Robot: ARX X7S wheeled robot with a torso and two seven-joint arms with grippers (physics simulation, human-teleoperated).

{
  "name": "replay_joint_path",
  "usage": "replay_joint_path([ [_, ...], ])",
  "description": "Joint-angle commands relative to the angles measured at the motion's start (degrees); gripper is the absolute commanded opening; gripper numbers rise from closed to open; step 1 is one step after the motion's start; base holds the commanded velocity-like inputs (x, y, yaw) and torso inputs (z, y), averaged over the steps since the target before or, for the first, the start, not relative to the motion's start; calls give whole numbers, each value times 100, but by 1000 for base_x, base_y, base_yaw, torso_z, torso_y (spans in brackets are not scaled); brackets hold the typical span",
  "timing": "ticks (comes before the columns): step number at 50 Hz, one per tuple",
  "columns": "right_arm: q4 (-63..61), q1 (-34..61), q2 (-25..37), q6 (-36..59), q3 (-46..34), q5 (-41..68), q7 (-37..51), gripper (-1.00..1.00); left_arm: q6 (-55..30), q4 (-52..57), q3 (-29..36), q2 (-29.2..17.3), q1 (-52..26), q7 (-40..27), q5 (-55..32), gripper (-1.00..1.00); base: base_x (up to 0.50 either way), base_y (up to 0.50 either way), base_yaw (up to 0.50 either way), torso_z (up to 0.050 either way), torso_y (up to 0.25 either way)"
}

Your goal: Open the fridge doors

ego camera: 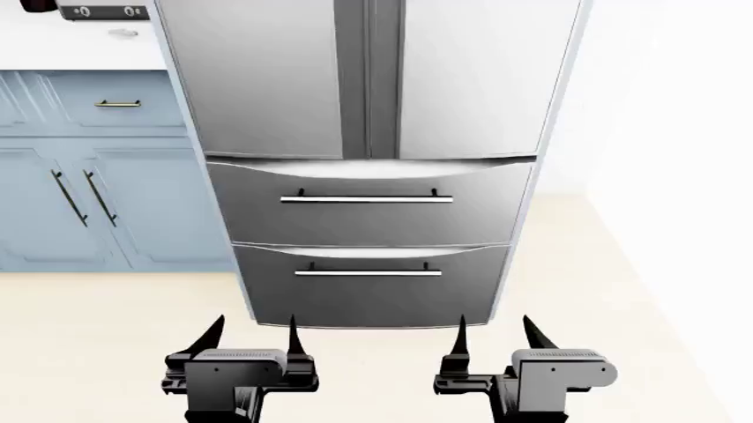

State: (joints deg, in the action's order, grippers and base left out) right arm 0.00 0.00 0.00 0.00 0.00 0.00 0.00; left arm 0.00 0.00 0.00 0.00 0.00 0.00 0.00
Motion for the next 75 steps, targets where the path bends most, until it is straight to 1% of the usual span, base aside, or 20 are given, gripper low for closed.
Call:
replay_joint_path([
  [1,-55,-18,85,-64,-111,175,54,100,9,-20,87,-79,-29,-106,-147,100,0,0,0,0,0],
  [9,-66,22,206,-170,-197,523,219,100,27,-92,267,-217,-66,-316,-258,100,0,0,0,0,0],
  [19,-4,34,336,-284,-385,444,422,100,12,-91,395,-324,-60,-463,-357,100,91,0,0,0,0],
  [57,94,88,591,-270,-716,520,846,100,-4,-88,708,-590,-84,-771,-586,100,405,-35,0,0,0],
  [75,96,130,688,-204,-839,519,1020,100,40,-84,803,-697,-43,-859,-688,100,215,0,0,0,0],
])
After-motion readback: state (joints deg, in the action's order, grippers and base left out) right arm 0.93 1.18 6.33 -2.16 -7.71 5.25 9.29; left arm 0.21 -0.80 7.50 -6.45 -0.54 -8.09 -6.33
